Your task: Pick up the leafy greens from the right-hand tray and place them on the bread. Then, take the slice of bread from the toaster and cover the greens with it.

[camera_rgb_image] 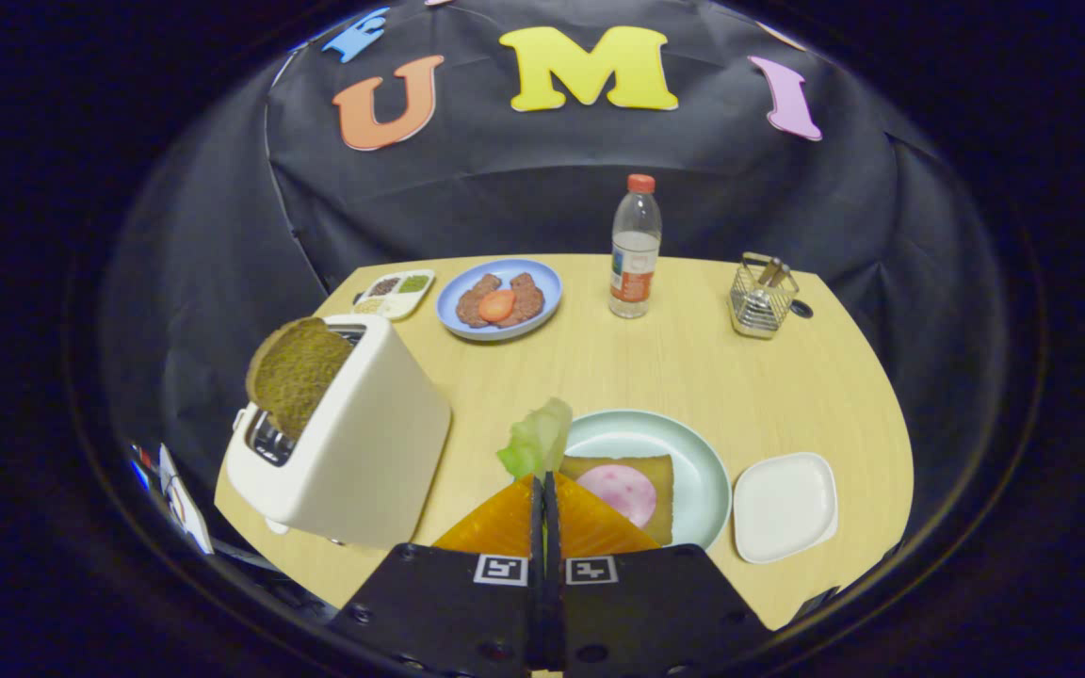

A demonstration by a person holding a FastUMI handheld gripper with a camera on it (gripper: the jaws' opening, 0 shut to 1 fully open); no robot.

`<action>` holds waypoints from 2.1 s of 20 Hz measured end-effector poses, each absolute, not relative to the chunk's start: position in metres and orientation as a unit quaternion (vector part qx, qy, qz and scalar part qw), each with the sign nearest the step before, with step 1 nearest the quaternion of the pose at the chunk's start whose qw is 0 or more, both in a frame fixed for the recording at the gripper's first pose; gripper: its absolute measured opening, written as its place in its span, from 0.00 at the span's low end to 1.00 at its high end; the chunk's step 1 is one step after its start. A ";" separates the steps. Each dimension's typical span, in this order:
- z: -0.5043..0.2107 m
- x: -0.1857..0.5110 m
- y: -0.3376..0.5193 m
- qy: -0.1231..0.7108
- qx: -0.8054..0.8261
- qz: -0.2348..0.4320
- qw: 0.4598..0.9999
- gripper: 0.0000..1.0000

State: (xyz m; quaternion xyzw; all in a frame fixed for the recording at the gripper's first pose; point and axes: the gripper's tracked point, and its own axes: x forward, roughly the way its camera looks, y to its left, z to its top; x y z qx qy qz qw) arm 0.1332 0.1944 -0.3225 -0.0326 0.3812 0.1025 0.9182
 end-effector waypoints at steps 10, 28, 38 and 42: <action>-0.361 0.168 0.150 0.398 -0.049 0.053 0.914 0.01; -0.215 0.111 0.105 0.271 -0.024 0.078 0.959 0.96; -0.159 0.072 0.173 0.214 -0.040 0.117 0.969 0.96; -0.156 0.076 0.212 0.212 -0.046 0.126 0.968 0.96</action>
